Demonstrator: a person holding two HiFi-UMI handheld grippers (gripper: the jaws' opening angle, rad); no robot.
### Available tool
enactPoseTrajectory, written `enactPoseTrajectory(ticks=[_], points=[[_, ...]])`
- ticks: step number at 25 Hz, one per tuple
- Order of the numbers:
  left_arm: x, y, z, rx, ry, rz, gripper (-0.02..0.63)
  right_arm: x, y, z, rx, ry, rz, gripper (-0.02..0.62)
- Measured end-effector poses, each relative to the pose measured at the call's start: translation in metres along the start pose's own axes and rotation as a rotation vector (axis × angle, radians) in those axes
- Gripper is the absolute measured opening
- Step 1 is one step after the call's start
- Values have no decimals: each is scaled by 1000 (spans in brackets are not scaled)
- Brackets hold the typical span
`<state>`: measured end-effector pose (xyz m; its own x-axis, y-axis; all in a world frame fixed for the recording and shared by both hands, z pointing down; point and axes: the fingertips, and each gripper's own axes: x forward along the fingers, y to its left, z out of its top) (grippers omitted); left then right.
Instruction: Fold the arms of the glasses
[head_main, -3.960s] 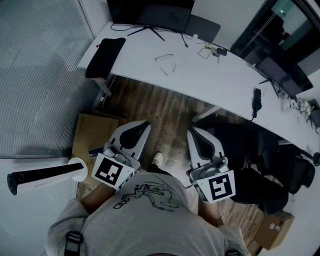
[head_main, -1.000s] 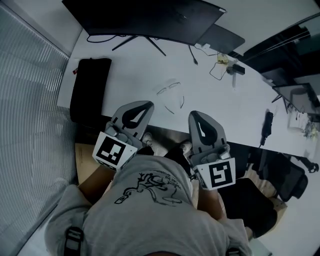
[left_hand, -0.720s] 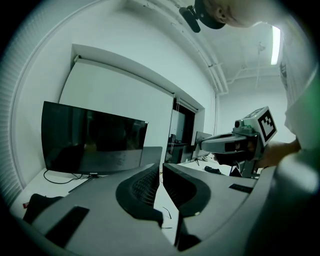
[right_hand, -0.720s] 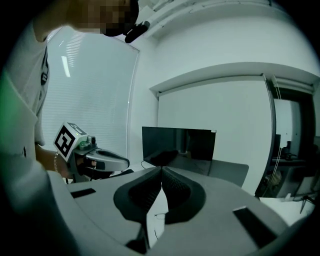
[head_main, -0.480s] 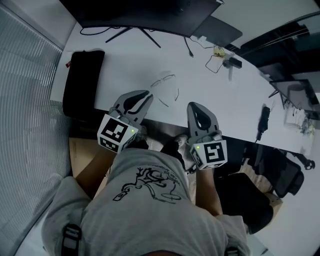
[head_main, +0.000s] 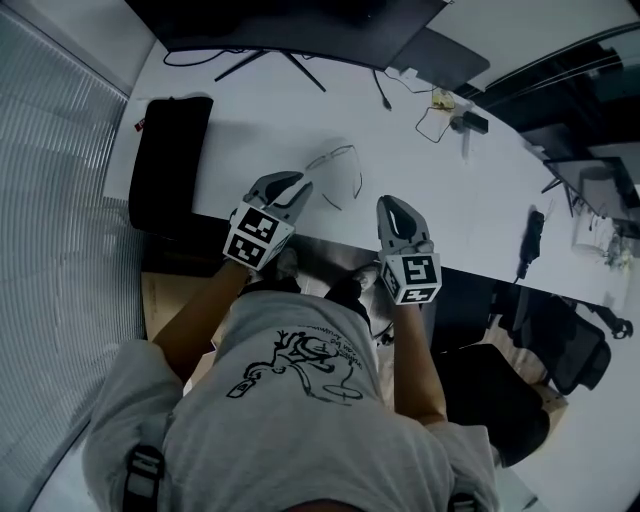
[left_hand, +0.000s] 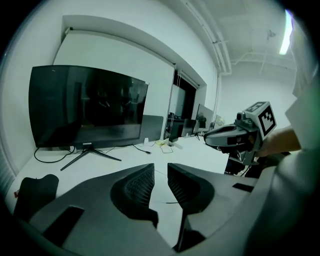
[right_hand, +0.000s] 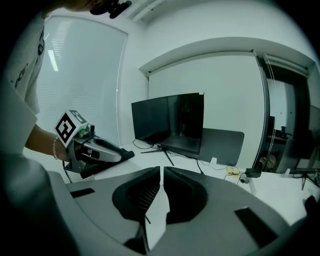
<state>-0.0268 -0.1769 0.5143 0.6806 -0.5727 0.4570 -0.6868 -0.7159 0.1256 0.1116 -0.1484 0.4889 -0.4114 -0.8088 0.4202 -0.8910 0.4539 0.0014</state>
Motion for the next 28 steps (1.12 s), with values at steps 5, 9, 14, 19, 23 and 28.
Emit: enactPoseTrajectory(ticks=[5,9,14,19,23,28], points=[[29,10,-31,-16,65,-11,91,18,-9,-32,-12,33,-8,29],[50,20,-49,-25,111,-12,95,37,-15,-56,-34,83,-16,29],[77,31,-72,1,177,-17,107,58,-21,-79,-36,144,-9,28],[97,39,-94,-1,231,-22,112,74,-32,-102,-51,211,-22,26],[105,38,-106,-36,274,-27,124,87,-43,-119,-46,243,-24,25],[116,39,-117,-57,289,-20,124,95,-54,-143,-39,298,-27,25]])
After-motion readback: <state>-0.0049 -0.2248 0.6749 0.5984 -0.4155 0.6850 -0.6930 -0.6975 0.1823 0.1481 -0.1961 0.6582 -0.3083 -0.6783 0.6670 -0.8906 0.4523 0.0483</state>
